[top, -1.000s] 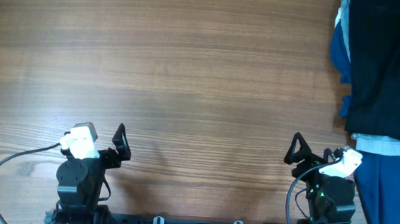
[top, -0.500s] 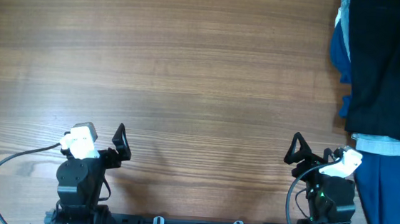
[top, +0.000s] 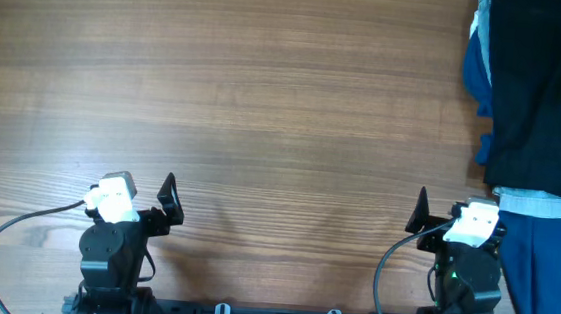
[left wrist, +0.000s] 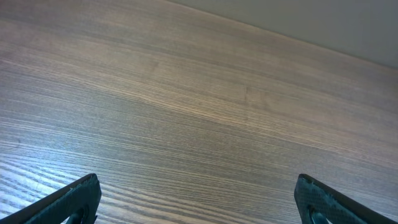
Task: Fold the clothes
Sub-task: 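Raise the right gripper and reach toward the dark clothing pile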
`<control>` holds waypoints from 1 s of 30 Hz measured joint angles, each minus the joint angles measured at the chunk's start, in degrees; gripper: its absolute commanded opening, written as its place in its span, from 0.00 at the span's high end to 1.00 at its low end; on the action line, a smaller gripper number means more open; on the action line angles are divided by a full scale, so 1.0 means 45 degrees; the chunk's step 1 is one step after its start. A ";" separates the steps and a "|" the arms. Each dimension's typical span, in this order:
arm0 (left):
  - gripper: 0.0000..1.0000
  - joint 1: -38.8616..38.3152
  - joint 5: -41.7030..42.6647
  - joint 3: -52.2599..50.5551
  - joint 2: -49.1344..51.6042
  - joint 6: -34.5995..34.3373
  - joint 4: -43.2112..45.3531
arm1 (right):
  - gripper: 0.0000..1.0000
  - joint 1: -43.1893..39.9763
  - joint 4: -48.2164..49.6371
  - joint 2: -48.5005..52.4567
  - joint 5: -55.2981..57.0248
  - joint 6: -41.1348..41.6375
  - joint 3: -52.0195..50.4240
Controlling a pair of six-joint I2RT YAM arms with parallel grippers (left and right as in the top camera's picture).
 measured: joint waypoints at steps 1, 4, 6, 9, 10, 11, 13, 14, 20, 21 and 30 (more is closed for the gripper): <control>0.00 0.0000 0.0000 0.0000 0.0000 0.0000 0.0000 | 0.00 0.0000 0.0029 0.0000 0.0000 0.0102 0.0000; 0.00 0.0000 -0.0005 0.0000 0.0000 0.0000 0.0000 | 0.00 0.0000 0.0044 0.0000 0.0000 0.0729 0.0005; 0.00 0.0000 0.0000 0.0000 0.0000 0.0000 0.0000 | 0.00 -0.0005 0.0223 0.0083 -0.0005 0.0627 0.0083; 0.00 0.0000 0.0000 0.0000 -0.0005 0.0000 0.0000 | 0.00 -0.0005 0.0321 0.1001 0.0000 0.0243 0.0913; 0.00 0.0000 -0.0005 0.0000 -0.0005 0.0000 0.0000 | 0.00 -0.0005 0.0335 0.1365 0.0000 0.0175 0.1175; 0.00 0.0000 0.0000 0.0000 -0.0010 0.0000 -0.0005 | 0.00 0.0000 0.0408 0.1962 0.0000 0.0126 0.1540; 0.00 0.0000 -0.0005 0.0000 -0.0029 0.0000 0.0000 | 0.00 -0.0015 0.0452 0.3351 -0.0029 0.0073 0.2327; 0.00 0.0000 -0.0005 0.0000 -0.0039 0.0000 -0.0015 | 0.00 -0.0019 0.0500 0.3988 -0.0107 0.0068 0.2623; 0.00 0.0000 -0.0005 0.0010 -0.0068 0.0000 -0.0024 | 0.00 -0.0024 -0.0005 0.9034 -0.0889 0.0262 0.5712; 0.00 0.0005 -0.0005 0.0010 -0.0068 0.0000 -0.0039 | 0.00 -0.0024 -0.0151 0.9656 -0.1039 0.0427 0.6207; 0.00 0.0000 0.0000 0.0010 -0.0068 -0.0005 -0.0049 | 0.00 -0.0039 -0.4129 1.5062 -0.3279 0.1812 1.1667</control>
